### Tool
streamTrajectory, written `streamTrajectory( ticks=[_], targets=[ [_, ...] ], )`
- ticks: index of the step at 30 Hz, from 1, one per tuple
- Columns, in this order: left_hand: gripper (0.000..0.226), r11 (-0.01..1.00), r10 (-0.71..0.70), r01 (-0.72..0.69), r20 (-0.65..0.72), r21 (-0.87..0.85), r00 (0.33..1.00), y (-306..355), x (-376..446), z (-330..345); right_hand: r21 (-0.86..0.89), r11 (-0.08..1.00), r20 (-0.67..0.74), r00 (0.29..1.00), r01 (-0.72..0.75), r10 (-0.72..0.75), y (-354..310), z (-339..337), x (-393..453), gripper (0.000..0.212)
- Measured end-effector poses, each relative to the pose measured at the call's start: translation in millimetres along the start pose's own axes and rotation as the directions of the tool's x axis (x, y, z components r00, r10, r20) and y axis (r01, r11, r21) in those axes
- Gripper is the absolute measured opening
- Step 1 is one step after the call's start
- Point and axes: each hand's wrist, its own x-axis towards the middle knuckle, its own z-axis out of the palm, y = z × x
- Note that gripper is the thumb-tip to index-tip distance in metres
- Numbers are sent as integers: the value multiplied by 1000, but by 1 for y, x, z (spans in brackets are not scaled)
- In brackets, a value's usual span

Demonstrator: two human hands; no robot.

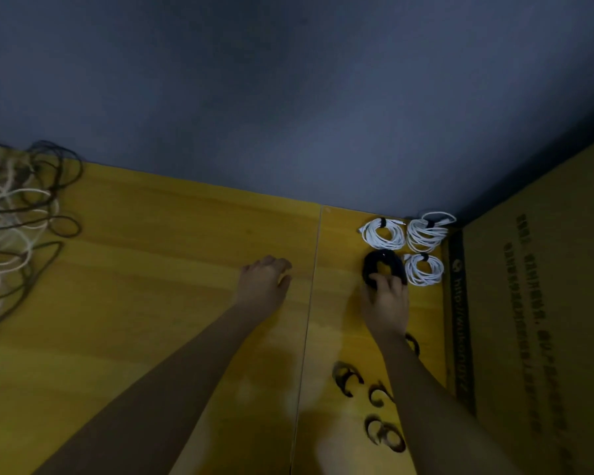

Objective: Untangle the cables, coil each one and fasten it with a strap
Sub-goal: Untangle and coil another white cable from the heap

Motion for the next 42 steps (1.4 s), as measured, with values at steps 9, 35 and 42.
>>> streamTrajectory(
  ticks=[9, 35, 42],
  targets=[
    [35, 896, -366, 366, -48, 252, 929, -151, -76, -87, 6, 934, 156, 922, 358, -354, -139, 20, -50, 29],
    [37, 877, -389, 462, -368, 134, 844, -638, -106, -380, 109, 693, 82, 689, 712, -720, -742, 197, -74, 27],
    [38, 886, -375, 451, -408, 107, 832, -699, -74, -396, 111, 705, 144, 691, 700, -708, -802, 247, -40, 29]
  ],
)
